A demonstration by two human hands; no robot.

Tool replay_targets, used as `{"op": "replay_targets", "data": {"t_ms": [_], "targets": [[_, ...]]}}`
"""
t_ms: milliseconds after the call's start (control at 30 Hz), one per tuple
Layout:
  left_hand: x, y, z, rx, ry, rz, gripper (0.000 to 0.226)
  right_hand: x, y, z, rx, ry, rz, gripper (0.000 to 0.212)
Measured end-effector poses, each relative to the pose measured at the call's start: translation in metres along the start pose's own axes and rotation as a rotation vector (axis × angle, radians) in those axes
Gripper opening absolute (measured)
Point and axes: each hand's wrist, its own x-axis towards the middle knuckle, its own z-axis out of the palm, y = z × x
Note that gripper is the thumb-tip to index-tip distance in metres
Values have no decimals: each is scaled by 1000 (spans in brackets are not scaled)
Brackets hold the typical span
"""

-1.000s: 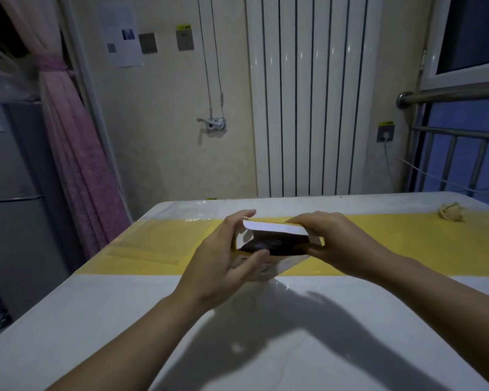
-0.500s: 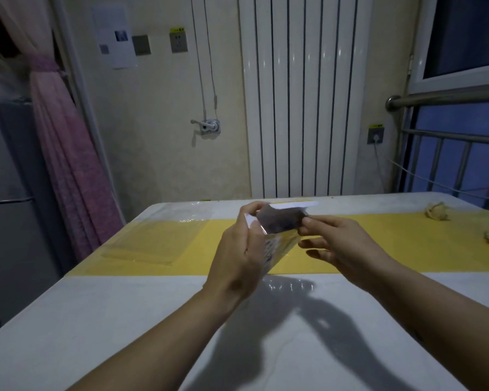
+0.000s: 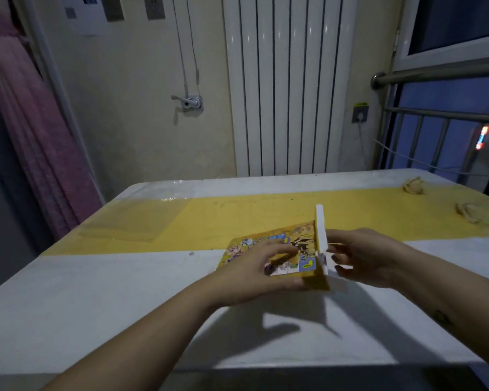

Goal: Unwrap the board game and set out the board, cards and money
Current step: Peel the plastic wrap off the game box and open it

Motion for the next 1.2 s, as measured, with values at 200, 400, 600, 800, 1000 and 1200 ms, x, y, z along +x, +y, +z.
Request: {"op": "replay_targets", "data": {"t_ms": [200, 400, 600, 800, 1000, 1200], "targets": [[1, -35, 4, 288, -25, -388, 77, 13, 38, 12, 118, -164, 76, 12], [1, -45, -16, -50, 416, -509, 69, 39, 34, 31, 86, -51, 108, 21], [-22, -88, -35, -748, 602, -752, 46, 48, 30, 37, 113, -101, 110, 28], [-28, -84, -43, -957, 673, -552, 37, 49, 19, 44, 174, -114, 58, 21], [-34, -82, -58, -994, 717, -583, 21, 47, -1, 54, 251, -226, 37, 21], [-49, -96, -76, -1045, 789, -642, 21, 56, -15, 93, 346, -211, -4, 58]]}}
